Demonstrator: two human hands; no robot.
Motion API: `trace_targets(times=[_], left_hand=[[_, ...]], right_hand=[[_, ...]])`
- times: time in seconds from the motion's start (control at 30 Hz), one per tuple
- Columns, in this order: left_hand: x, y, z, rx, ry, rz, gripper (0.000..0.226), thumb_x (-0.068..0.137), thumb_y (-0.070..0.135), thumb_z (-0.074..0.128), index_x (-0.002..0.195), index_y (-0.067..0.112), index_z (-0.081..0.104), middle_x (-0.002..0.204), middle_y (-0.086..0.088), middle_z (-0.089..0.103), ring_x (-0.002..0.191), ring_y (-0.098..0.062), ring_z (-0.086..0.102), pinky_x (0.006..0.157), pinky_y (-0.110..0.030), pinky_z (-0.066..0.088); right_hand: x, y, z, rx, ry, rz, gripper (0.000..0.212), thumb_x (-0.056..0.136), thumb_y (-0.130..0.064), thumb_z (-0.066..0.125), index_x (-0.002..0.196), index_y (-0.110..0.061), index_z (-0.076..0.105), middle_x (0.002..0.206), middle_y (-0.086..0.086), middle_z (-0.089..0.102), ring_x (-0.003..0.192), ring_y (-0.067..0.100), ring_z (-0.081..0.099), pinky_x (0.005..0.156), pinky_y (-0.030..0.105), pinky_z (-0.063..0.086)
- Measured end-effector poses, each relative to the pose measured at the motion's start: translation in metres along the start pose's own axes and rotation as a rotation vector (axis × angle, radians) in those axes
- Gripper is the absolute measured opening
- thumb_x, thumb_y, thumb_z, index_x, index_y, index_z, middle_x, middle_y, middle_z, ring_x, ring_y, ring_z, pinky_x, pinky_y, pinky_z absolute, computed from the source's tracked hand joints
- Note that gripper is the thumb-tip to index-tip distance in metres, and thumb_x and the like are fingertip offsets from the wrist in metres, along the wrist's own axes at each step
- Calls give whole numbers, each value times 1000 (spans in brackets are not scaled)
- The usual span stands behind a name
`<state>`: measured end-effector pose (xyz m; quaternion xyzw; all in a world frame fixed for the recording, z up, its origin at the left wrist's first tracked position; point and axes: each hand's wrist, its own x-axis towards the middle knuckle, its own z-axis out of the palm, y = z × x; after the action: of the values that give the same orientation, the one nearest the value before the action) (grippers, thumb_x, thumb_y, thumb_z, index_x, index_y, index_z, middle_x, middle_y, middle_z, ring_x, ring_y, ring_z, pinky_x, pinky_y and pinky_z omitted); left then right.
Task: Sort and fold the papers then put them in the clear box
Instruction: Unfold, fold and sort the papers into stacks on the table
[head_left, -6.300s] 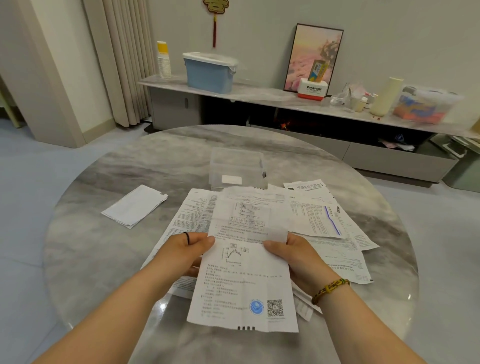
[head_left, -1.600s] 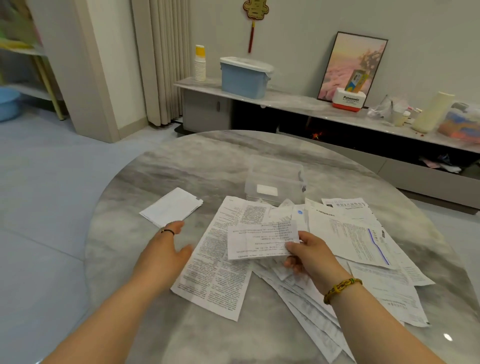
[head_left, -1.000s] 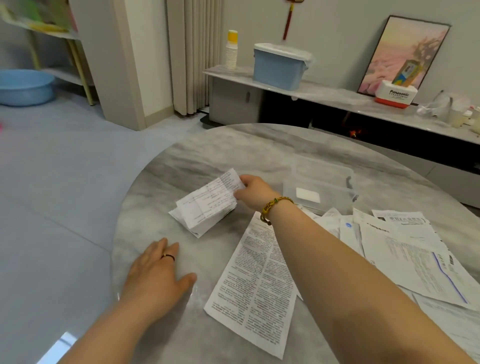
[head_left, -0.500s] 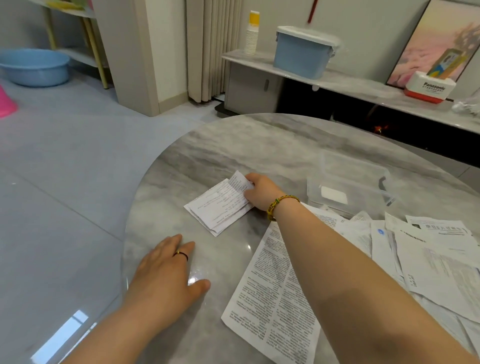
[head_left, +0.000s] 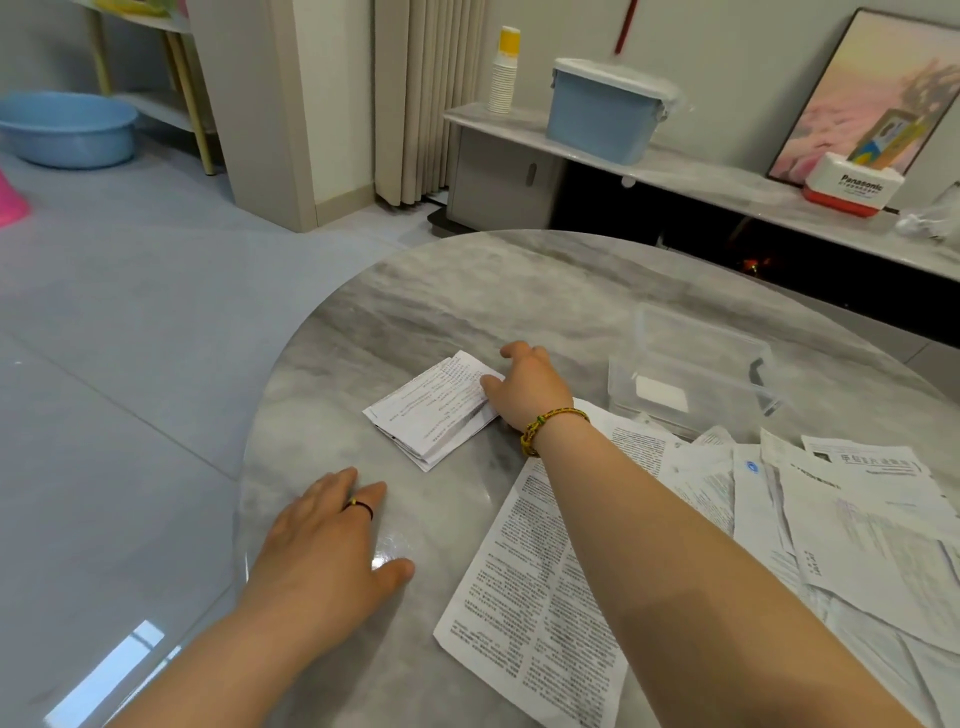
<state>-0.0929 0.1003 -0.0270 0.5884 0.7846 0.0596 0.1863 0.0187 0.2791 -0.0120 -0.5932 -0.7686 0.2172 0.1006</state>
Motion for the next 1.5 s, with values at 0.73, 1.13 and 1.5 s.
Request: trace_targets(times=[0.73, 1.13, 1.5], left_hand=[[-39, 91, 23, 99, -90, 446, 67, 93, 49, 39, 147, 28, 6, 156, 8, -3, 144, -8, 2, 115, -22, 5], [-37, 90, 31, 154, -87, 439, 63, 92, 50, 41, 146, 31, 15, 156, 11, 3, 143, -6, 5, 115, -22, 5], [-38, 94, 20, -131, -101, 425, 53, 92, 45, 45, 140, 26, 33, 146, 14, 33, 134, -6, 31, 110, -17, 22]], right_hand=[[-201, 170, -89, -185, 192, 269, 50, 90, -33, 51, 136, -19, 37, 141, -1, 38, 128, 18, 35, 102, 26, 32], [-192, 195, -75, -477, 254, 267, 31, 97, -33, 33, 120, -18, 49, 117, 0, 58, 107, 20, 53, 85, 28, 35], [-205, 177, -91, -399, 537, 131, 4, 78, -11, 71, 75, -9, 72, 74, 7, 61, 49, 27, 57, 44, 12, 11]])
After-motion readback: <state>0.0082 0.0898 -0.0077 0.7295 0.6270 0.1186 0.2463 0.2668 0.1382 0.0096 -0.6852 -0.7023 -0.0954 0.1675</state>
